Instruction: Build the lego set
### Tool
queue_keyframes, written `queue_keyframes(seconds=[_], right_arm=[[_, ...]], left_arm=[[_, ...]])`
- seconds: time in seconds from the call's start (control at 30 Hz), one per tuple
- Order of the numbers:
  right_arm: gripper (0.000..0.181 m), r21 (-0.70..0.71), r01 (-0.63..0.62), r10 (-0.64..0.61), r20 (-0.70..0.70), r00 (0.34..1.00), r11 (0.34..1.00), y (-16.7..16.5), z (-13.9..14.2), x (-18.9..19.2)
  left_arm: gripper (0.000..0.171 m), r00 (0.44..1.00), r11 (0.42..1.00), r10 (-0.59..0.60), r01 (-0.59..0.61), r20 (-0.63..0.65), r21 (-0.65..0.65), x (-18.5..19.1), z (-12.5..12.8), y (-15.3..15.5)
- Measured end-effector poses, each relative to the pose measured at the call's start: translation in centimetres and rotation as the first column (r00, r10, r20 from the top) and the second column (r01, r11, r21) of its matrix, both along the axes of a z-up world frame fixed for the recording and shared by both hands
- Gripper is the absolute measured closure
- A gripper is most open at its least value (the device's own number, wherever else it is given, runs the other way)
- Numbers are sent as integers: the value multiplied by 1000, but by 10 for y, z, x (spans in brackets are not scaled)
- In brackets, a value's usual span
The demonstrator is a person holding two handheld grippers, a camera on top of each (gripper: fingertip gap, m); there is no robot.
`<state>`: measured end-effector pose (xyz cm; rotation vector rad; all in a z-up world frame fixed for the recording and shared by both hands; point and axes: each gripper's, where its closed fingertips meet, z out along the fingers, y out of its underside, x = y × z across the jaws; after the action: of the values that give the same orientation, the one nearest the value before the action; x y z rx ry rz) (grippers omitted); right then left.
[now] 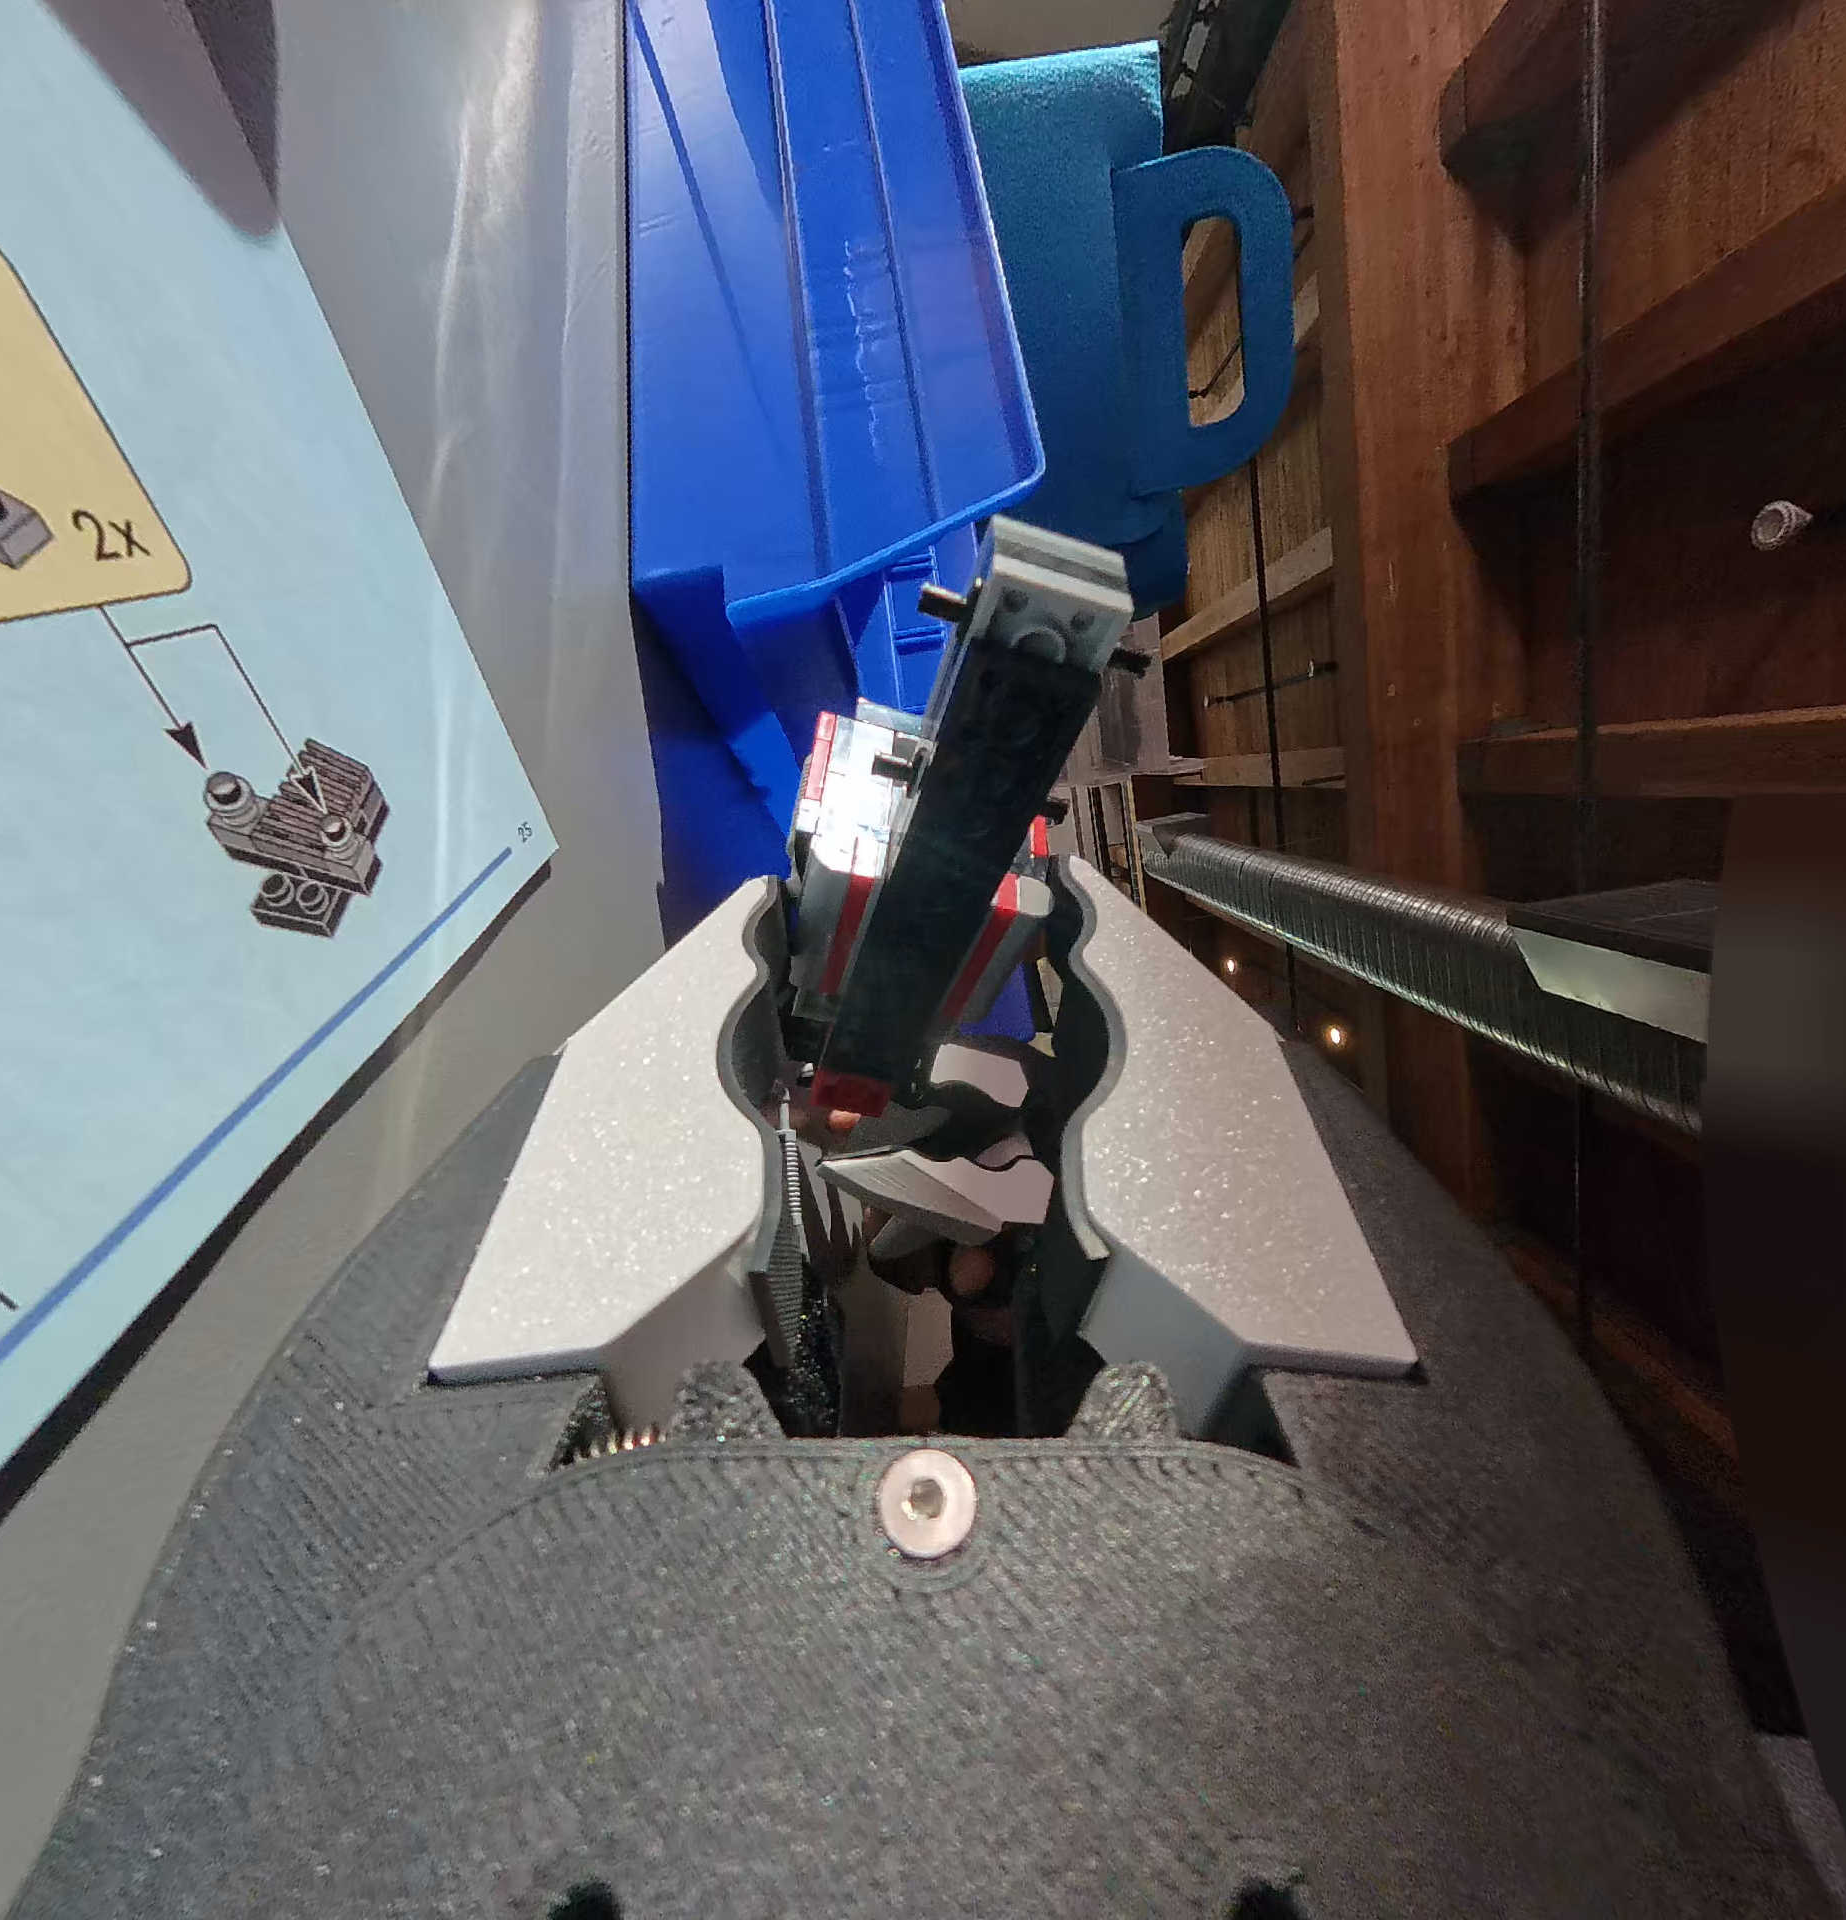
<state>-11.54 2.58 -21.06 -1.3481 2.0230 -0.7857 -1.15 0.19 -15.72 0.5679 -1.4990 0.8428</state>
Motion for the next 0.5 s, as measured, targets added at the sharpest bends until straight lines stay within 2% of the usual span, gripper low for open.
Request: queue_keyframes(seconds=[0.13, 0.33, 0.4, 0.5], right_arm=[[150, -111, 42, -51, -76, 996, 993, -3, -8, 1], [173, -151, -89, 74, -97, 992, 985, -4, -10, 12], [173, -166, -148, 133, -96, 986, 975, -5, -8, 15], [167, -175, -147, 137, -64, 988, 974, -8, 2, 13]], left_arm=[[122, 1000, 1000, -1, 0, 10, 6, -1, -3, 0], [122, 1000, 1000, -3, 3, 23, 7, -1, -3, 1], [122, 1000, 1000, -9, 9, 23, 12, -2, -4, 1], [122, 1000, 1000, -11, 11, 13, 19, -2, -5, 1]])
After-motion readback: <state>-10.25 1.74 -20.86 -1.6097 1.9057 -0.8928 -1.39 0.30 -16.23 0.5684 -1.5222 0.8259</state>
